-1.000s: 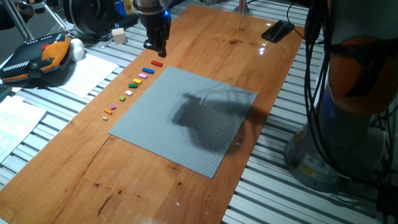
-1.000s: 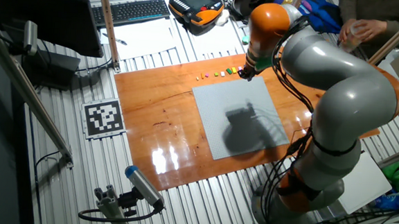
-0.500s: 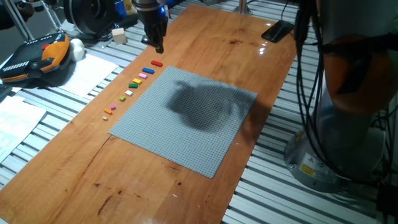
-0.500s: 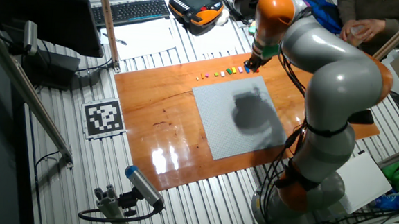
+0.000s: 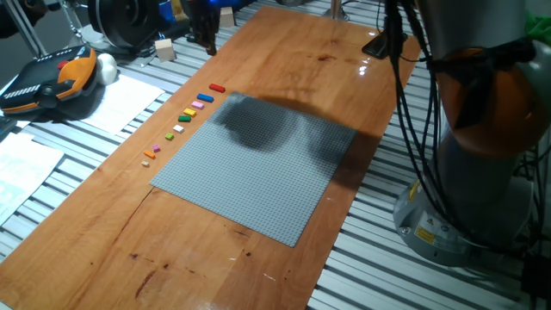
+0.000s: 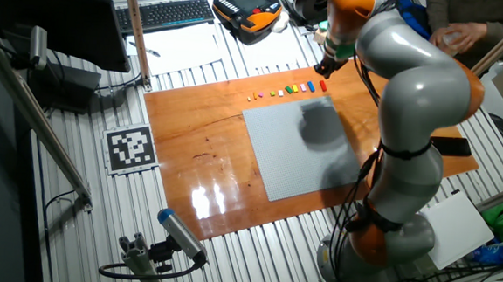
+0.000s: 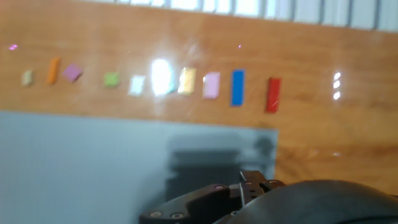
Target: Stack small Lego blocks one on top of the other
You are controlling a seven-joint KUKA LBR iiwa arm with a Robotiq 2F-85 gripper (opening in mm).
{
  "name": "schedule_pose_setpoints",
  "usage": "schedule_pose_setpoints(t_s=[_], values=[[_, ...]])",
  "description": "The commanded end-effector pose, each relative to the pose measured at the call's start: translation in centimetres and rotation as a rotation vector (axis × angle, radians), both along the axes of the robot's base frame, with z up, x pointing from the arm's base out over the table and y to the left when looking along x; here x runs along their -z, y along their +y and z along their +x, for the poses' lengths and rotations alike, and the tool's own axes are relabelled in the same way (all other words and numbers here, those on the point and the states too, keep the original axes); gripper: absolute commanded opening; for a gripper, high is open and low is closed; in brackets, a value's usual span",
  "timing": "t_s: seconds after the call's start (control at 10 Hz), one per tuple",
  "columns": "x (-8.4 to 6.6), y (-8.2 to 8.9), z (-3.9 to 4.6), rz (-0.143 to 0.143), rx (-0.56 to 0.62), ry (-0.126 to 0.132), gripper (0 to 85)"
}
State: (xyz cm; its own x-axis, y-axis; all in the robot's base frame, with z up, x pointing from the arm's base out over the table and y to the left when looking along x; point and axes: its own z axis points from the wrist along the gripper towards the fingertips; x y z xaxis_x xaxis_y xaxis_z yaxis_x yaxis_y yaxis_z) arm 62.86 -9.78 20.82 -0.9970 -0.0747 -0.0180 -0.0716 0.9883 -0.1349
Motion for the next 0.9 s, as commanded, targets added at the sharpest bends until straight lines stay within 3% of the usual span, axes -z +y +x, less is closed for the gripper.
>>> schedule_pose_setpoints(t_s=[0.0,0.1,0.2,0.3,0.4,0.5,0.7,0.8], values=[[0.04,0.01,0.23,0.003,0.003,0.008,0.0],[0.04,0.01,0.23,0.002,0.010,0.012,0.0],[0.04,0.01,0.23,-0.022,0.020,0.003,0.0],[0.04,0.01,0.23,-0.024,0.012,-0.006,0.0],[0.04,0.01,0.23,-0.002,0.023,0.004,0.0],[0.04,0.01,0.23,-0.012,0.037,0.027,0.0],[0.04,0.01,0.23,-0.032,0.041,0.029,0.0],[0.04,0.01,0.23,-0.033,0.041,0.020,17.0]])
